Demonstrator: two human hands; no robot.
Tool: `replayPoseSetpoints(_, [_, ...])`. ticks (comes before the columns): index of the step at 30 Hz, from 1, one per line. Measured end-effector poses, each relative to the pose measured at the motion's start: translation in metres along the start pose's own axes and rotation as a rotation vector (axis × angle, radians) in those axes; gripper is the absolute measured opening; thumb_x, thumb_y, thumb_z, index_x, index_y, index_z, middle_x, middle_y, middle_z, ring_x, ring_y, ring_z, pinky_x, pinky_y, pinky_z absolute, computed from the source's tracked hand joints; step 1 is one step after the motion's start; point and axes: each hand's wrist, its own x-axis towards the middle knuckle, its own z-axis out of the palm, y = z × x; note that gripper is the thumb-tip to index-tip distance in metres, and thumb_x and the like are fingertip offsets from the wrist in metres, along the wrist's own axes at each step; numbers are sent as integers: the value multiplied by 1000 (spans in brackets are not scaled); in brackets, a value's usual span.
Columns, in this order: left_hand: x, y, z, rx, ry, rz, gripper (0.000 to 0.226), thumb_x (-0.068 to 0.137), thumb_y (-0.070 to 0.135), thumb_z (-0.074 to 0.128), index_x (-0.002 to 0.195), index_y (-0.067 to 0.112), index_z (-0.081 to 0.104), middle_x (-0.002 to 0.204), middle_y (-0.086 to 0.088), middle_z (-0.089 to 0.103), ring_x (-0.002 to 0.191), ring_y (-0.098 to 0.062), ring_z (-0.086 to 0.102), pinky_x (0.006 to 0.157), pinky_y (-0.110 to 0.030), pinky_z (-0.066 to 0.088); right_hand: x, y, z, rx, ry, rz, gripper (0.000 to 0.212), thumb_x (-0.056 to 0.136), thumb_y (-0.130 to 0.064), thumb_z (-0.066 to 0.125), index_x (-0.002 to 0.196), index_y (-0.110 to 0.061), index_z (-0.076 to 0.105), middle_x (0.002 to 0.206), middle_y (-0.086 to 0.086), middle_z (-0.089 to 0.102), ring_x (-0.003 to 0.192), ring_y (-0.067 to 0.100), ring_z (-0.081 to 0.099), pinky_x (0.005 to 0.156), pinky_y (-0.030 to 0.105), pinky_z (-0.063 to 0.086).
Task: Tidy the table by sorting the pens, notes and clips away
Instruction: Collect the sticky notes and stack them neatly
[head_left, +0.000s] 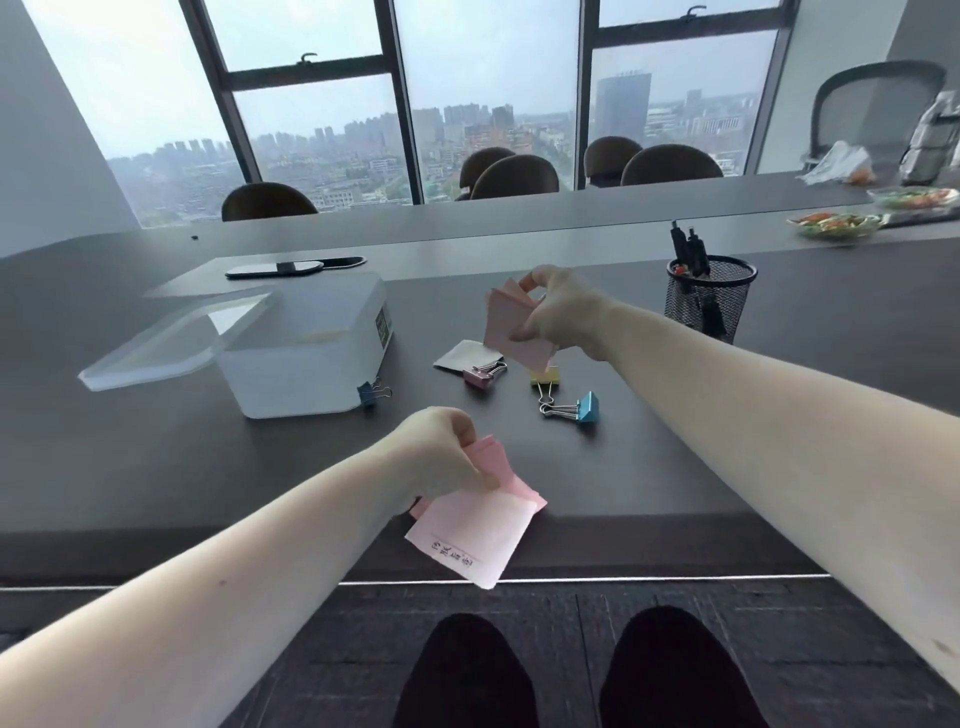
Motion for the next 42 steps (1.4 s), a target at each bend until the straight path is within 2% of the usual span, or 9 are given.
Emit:
replayPoseSetpoints(7, [33,0,-29,-250,215,-12,28,74,17,74,92,16,53,82,-3,58,67,-21,57,46,-23,39,2,3,-2,-28,-35,20,47,79,7,65,121,-8,52,81,8,57,59,15,54,48,23,45])
replayPoseSetpoints(12, [60,5,-46,-516,323,-42,22,75,10,77,82,11,56,99,-17,66,77,-31,67,59,-37,55,12,2,-2,-36,-48,31,47,78,5,66,122,-8,52,97,12,58,77,27,58,52,24,47])
replayPoseSetpoints(17, [89,14,-48,-659,434,-10,28,78,12,75,65,14,51,71,-9,62,72,-30,64,61,-46,58,27,0,-6,-14,-64,53,48,77,6,68,121,-8,53,95,12,59,78,27,59,56,27,50])
replayPoseSetpoints(20, [109,22,-50,-859,450,-19,29,80,10,74,66,14,48,69,-6,59,65,-26,61,81,-54,55,38,1,-10,-5,-95,85,46,78,6,68,120,-8,53,81,6,58,72,24,62,59,29,52])
replayPoseSetpoints(24, [146,28,-61,-1091,474,-38,25,78,12,76,84,9,52,88,-14,64,76,-29,64,84,-54,54,53,-1,-18,-23,-101,97,42,77,5,70,112,-13,54,87,8,60,84,28,61,72,32,54])
replayPoseSetpoints(30, [187,22,-48,-746,235,-13,14,82,14,72,81,5,62,97,-21,67,74,-27,64,63,-33,57,73,11,-22,-109,-150,165,49,76,5,71,121,-9,55,77,4,57,64,20,59,57,26,50])
replayPoseSetpoints(33, [196,14,-43,-431,232,-83,29,78,23,76,95,3,64,111,-20,69,88,-29,65,79,-38,55,80,21,-19,-134,-160,186,48,76,4,71,120,-8,55,78,3,57,63,18,58,55,25,50])
replayPoseSetpoints(39, [191,17,-46,-38,202,-77,54,70,32,81,111,3,60,118,-18,65,108,-33,63,73,-33,51,88,28,-8,-107,-199,205,48,77,4,71,119,-11,54,80,3,57,66,20,60,51,26,50])
replayPoseSetpoints(42, [187,16,-49,72,161,-98,76,60,43,85,117,6,52,123,-11,60,112,-29,59,95,-40,50,90,26,-9,-101,-174,188,47,76,5,71,117,-10,55,81,4,57,72,24,62,52,26,51])
